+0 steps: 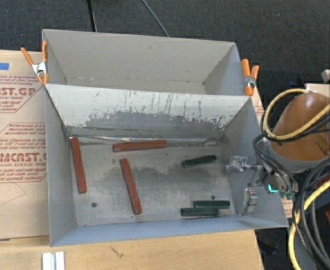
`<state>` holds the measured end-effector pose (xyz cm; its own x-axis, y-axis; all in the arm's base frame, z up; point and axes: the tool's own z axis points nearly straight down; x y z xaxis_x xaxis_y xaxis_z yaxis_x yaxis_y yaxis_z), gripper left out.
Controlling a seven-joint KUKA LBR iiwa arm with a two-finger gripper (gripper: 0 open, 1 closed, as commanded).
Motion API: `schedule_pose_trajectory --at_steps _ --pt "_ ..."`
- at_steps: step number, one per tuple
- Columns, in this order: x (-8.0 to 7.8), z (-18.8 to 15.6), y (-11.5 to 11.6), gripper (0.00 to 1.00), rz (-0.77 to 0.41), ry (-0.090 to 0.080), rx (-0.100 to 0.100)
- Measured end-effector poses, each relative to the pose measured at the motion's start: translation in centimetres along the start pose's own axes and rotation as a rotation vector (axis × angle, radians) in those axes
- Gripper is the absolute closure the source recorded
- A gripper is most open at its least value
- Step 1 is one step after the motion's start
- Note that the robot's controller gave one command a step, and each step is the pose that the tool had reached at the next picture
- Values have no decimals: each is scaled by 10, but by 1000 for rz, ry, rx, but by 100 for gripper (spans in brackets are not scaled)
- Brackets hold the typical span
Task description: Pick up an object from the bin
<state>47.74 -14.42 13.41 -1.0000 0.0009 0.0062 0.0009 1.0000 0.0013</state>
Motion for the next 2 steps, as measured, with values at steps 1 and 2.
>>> schedule_pose_trajectory --at_steps 1,2 --pt "-2 -3 0 0 -2 -6 2" --pt "-12 52 16 0 4 -11 3"
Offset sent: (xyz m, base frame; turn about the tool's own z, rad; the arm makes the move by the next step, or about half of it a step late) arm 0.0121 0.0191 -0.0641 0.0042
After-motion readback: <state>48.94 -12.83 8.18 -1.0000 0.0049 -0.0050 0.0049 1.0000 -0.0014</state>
